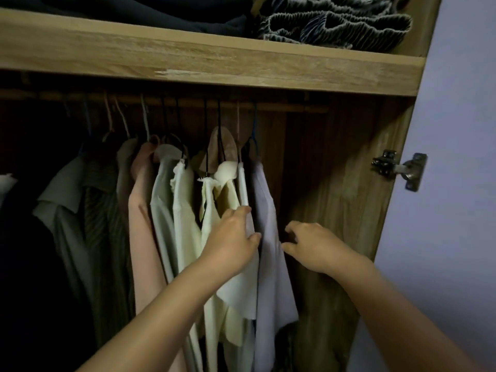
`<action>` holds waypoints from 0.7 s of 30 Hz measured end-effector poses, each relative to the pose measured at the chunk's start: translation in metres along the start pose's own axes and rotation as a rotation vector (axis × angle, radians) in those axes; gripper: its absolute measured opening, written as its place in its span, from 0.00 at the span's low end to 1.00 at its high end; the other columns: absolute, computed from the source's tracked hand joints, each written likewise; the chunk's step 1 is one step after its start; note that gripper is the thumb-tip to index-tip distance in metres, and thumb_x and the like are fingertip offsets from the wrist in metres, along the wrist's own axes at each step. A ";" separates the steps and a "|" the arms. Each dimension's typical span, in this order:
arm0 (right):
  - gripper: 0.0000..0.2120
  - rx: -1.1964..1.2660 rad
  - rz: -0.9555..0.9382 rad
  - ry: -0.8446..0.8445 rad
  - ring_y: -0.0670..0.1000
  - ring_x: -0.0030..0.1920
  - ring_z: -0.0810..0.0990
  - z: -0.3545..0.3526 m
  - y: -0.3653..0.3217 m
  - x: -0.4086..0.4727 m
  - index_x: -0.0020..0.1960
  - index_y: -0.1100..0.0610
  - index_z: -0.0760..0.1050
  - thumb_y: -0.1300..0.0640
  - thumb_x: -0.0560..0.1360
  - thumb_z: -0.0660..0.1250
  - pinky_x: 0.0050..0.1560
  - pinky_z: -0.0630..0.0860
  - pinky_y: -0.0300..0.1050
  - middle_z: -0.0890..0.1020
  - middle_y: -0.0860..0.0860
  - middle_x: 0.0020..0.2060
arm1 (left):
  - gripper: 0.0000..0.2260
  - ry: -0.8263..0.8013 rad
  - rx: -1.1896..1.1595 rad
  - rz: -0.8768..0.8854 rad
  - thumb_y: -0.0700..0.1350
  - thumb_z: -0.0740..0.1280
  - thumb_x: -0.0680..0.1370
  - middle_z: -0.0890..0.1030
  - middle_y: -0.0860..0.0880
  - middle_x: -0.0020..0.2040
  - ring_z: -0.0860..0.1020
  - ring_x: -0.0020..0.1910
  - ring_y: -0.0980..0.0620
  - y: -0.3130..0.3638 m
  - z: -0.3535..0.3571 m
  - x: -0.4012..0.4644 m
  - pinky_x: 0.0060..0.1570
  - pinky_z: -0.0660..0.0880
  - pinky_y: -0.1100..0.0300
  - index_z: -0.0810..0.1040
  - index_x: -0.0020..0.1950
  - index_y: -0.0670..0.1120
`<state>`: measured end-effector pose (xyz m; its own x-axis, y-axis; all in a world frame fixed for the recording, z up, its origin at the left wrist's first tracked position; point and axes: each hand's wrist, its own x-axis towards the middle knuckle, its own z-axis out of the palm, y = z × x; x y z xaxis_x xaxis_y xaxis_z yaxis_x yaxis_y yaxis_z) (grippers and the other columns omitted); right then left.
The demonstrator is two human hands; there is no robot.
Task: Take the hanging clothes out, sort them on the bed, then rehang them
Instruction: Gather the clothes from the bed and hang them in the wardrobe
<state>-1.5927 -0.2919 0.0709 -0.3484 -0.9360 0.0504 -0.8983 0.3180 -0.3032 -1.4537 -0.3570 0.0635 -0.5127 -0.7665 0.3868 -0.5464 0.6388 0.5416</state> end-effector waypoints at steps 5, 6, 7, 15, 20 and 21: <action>0.17 -0.063 -0.035 -0.112 0.53 0.55 0.77 0.005 0.005 -0.036 0.68 0.56 0.66 0.54 0.81 0.56 0.56 0.76 0.49 0.75 0.54 0.60 | 0.24 -0.042 0.071 -0.134 0.47 0.61 0.79 0.66 0.46 0.70 0.71 0.64 0.48 0.009 0.004 -0.042 0.56 0.70 0.60 0.60 0.73 0.47; 0.18 -0.069 -0.054 -0.138 0.53 0.56 0.76 0.007 0.006 -0.044 0.69 0.56 0.65 0.53 0.81 0.56 0.57 0.76 0.50 0.74 0.54 0.61 | 0.23 -0.059 0.088 -0.158 0.48 0.61 0.79 0.66 0.46 0.70 0.71 0.64 0.48 0.011 0.006 -0.052 0.57 0.70 0.59 0.60 0.73 0.47; 0.18 -0.080 -0.075 -0.164 0.54 0.57 0.76 0.010 0.007 -0.052 0.70 0.56 0.64 0.53 0.81 0.56 0.58 0.75 0.50 0.74 0.54 0.62 | 0.23 -0.072 0.110 -0.183 0.48 0.61 0.79 0.66 0.47 0.70 0.72 0.64 0.48 0.012 0.008 -0.062 0.57 0.70 0.59 0.61 0.73 0.47; 0.18 -0.117 -0.192 -0.345 0.55 0.61 0.74 0.032 -0.007 -0.097 0.68 0.60 0.67 0.56 0.80 0.58 0.61 0.72 0.46 0.72 0.56 0.64 | 0.23 -0.172 0.236 -0.408 0.52 0.60 0.79 0.68 0.48 0.68 0.72 0.62 0.50 0.009 0.002 -0.146 0.56 0.72 0.60 0.62 0.72 0.49; 0.18 -0.172 -0.399 -0.420 0.56 0.60 0.75 0.044 -0.050 -0.131 0.68 0.62 0.68 0.55 0.80 0.57 0.56 0.72 0.45 0.74 0.57 0.61 | 0.22 -0.124 0.302 -0.532 0.52 0.60 0.79 0.70 0.49 0.66 0.73 0.60 0.52 -0.007 -0.032 -0.205 0.56 0.74 0.60 0.63 0.72 0.49; 0.18 -0.191 -0.437 -0.450 0.56 0.61 0.74 0.047 -0.060 -0.137 0.68 0.63 0.68 0.56 0.81 0.56 0.55 0.73 0.44 0.74 0.58 0.62 | 0.22 -0.114 0.306 -0.552 0.53 0.60 0.79 0.70 0.49 0.66 0.73 0.61 0.52 -0.010 -0.041 -0.217 0.57 0.73 0.61 0.63 0.72 0.49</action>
<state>-1.4785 -0.1895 0.0370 0.1683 -0.9437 -0.2848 -0.9779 -0.1235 -0.1687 -1.3103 -0.1995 0.0047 -0.1599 -0.9869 0.0208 -0.9058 0.1551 0.3942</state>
